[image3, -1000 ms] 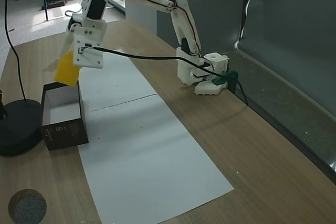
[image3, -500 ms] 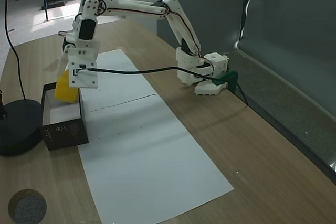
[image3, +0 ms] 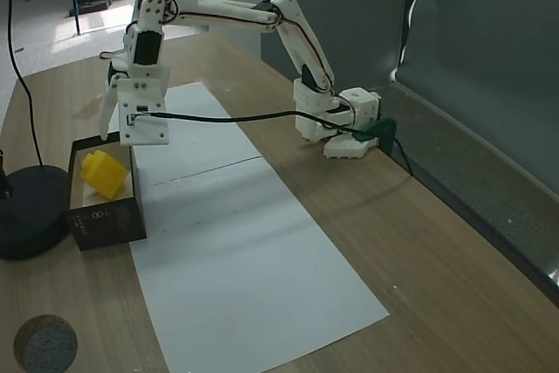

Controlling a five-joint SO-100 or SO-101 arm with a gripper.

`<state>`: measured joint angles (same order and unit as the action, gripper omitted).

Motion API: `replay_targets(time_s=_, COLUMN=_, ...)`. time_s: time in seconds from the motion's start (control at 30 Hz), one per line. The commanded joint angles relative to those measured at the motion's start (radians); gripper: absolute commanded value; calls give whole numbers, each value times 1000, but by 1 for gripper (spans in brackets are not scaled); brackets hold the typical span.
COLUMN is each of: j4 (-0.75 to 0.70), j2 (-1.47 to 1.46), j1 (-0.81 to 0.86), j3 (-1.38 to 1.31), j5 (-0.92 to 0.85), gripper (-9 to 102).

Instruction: Grab a yellow square and put it in the box.

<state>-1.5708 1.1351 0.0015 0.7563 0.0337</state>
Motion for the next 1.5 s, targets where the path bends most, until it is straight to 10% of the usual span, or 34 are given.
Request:
replay_targets(time_s=0.0, j4=-52, j2=166, j1=-23, j3=-69, j5=5, gripper=5)
replay_targets(time_s=0.43, j4=-147, j2=986, j1=-245, j3=382, j5=35, gripper=0)
replay_targets(time_s=0.87, j4=189, j2=1759, j1=-80, j3=1351, j5=-61, gripper=0)
replay_targets(time_s=1.47, j4=351, j2=2260, j1=-23, j3=1818, j5=-109, gripper=0)
